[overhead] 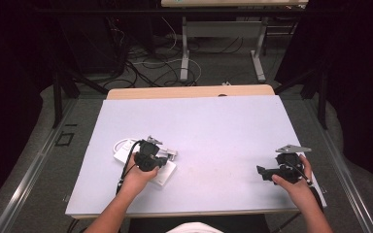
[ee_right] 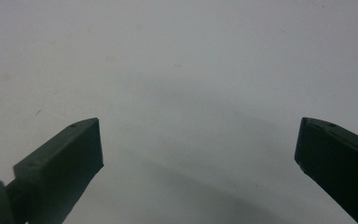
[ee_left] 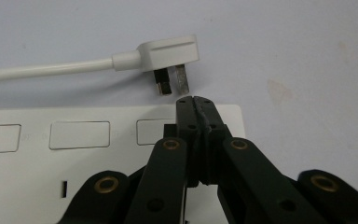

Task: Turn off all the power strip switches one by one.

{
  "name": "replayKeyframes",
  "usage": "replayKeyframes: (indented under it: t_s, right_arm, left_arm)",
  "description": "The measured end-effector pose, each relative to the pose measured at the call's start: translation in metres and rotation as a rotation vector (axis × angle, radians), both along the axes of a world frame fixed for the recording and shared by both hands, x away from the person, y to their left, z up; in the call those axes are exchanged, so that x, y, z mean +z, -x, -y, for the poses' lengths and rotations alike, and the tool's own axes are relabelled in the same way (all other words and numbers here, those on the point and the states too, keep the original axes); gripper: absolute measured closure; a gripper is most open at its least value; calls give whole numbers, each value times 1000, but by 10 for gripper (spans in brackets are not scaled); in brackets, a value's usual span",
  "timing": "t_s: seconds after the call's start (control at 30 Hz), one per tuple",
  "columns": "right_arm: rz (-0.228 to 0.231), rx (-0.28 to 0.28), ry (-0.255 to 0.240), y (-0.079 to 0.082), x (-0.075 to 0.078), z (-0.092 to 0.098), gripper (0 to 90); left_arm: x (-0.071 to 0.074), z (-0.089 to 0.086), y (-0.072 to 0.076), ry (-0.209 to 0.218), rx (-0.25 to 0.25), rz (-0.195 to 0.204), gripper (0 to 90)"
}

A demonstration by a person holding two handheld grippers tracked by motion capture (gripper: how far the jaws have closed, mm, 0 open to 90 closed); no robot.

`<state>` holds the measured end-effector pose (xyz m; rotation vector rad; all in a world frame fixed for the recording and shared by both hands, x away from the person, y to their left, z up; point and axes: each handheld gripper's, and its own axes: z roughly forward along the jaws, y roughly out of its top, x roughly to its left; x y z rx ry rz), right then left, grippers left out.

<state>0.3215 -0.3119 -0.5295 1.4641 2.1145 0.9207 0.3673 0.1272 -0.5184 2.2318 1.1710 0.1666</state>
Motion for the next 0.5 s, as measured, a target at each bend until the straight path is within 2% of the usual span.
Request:
replayKeyframes:
  t_s: [0.5]
  right_arm:
    - [0, 0, -1, 0, 0, -1, 4]
  left_arm:
    - [-1, -1, 0, -1, 3, 5, 900]
